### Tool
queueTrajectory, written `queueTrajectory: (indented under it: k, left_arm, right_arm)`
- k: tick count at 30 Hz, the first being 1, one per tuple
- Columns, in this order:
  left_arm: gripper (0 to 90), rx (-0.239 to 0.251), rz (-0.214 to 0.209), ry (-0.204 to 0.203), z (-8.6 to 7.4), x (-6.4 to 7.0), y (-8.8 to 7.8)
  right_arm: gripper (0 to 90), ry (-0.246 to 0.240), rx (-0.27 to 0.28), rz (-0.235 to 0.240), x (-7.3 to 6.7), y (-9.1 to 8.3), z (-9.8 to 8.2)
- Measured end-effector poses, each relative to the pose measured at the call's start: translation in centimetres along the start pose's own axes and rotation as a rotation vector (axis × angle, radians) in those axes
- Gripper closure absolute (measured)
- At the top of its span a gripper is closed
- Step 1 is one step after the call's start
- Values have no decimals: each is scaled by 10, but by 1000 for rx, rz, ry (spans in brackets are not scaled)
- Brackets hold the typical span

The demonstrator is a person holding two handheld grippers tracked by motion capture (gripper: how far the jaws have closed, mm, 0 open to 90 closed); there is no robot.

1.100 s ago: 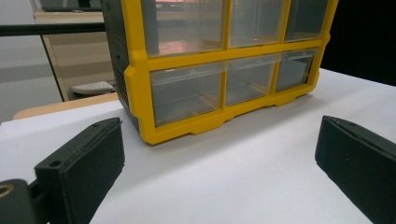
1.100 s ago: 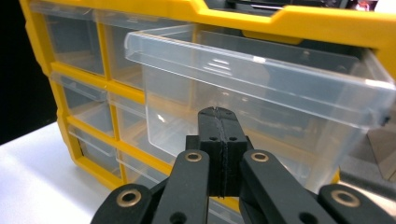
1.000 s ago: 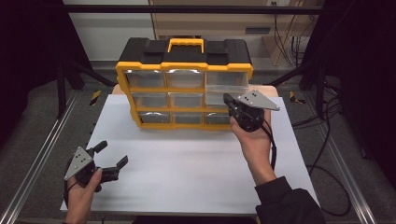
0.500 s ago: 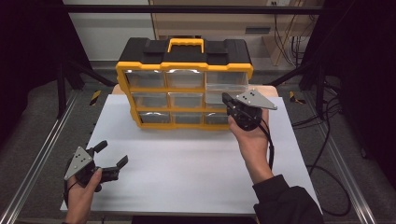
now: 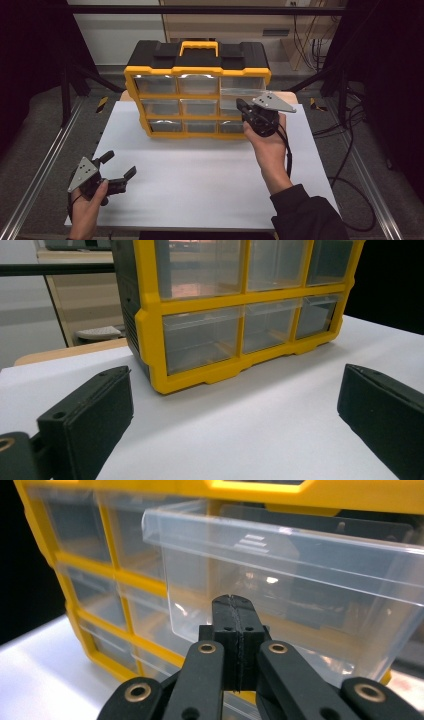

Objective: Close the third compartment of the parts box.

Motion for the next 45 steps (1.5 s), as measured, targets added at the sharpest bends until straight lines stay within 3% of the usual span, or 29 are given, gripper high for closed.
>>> queueTrajectory:
  k: [14,34,45]
  left_arm:
    - [11,-5,-7,7,0,3,1]
    - [11,-5,-10,13,0,2,1]
    - [12,-7,-11,16,0,3,1]
  right_arm:
    - [900,40,1,-11,4,3,3]
    - [900,25,-11,-10,2,10,5]
    - [900,40,-10,-17,7,13,5]
Point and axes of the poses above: each handheld gripper's, and its own axes: y roughly forward along the jaws, z roughly out of its top, x roughly to its right, the point moved 6 cm from there along y, roughly forward along the jaws, and after that the axes turned 3 degrees about -y, right-handed, at the moved point
